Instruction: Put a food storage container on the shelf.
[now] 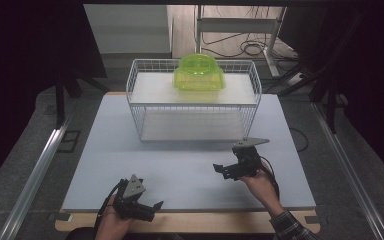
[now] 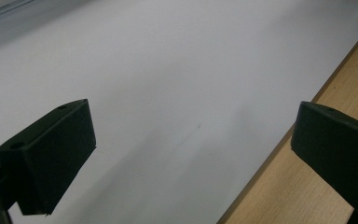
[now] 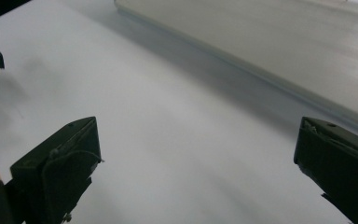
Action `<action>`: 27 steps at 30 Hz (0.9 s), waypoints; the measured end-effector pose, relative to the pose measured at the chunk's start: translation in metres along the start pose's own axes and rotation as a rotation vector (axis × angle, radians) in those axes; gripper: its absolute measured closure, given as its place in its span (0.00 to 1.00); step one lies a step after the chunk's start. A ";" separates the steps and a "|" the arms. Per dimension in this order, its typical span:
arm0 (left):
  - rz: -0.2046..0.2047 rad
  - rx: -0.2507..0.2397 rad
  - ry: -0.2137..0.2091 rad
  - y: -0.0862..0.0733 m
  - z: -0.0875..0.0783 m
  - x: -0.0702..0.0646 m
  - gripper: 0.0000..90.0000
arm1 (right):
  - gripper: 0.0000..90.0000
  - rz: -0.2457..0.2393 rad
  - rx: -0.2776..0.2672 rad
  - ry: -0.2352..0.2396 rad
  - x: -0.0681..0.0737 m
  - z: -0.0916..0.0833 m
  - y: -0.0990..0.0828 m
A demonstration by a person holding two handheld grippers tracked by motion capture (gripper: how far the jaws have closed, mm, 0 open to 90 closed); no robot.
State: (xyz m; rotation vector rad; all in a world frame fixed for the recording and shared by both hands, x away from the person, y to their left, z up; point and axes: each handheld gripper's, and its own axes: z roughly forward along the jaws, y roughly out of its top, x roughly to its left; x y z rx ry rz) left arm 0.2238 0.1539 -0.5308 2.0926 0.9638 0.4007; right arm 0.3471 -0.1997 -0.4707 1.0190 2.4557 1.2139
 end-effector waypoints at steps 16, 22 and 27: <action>0.017 0.008 0.004 -0.001 0.003 -0.001 0.00 | 0.00 -0.047 0.050 -0.009 0.014 -0.006 -0.042; 0.022 0.017 0.003 -0.001 0.004 -0.001 0.00 | 0.00 -0.047 0.120 -0.001 0.016 0.000 -0.055; 0.023 0.016 0.004 -0.001 0.005 -0.001 0.00 | 0.00 -0.048 0.123 -0.015 0.016 0.001 -0.055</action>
